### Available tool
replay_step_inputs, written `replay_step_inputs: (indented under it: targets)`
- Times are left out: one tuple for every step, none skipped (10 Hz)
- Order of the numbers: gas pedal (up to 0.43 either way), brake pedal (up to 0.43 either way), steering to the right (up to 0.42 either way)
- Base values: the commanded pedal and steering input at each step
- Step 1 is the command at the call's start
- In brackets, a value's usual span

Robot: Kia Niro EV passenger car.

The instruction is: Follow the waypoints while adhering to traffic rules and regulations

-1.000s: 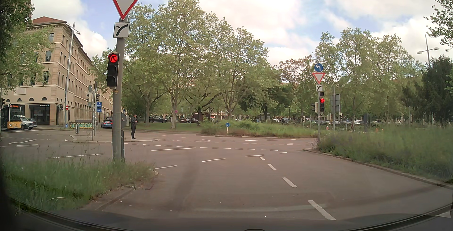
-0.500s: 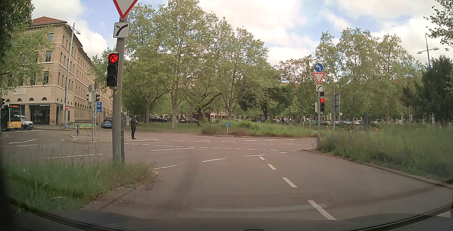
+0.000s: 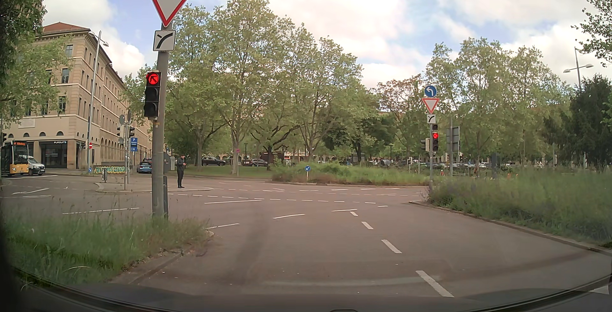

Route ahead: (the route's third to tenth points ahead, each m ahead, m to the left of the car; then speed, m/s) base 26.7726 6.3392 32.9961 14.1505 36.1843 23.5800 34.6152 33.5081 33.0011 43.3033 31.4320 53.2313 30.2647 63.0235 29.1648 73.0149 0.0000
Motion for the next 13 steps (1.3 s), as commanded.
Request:
replay_step_inputs:
  targets:
    - [0.000,0.348,-0.039]
    - [0.000,0.348,-0.034]
    - [0.000,0.348,-0.036]
    - [0.000,0.348,-0.036]
    - [0.000,0.348,-0.033]
    - [0.000,0.354,-0.032]
    - [0.000,0.354,-0.032]
    - [0.000,0.360,-0.032]
    - [0.000,0.354,-0.032]
    - [0.000,0.360,-0.031]
    - [0.000,0.360,-0.031]
    - [0.000,0.354,-0.032]
    - [0.000,0.360,-0.032]
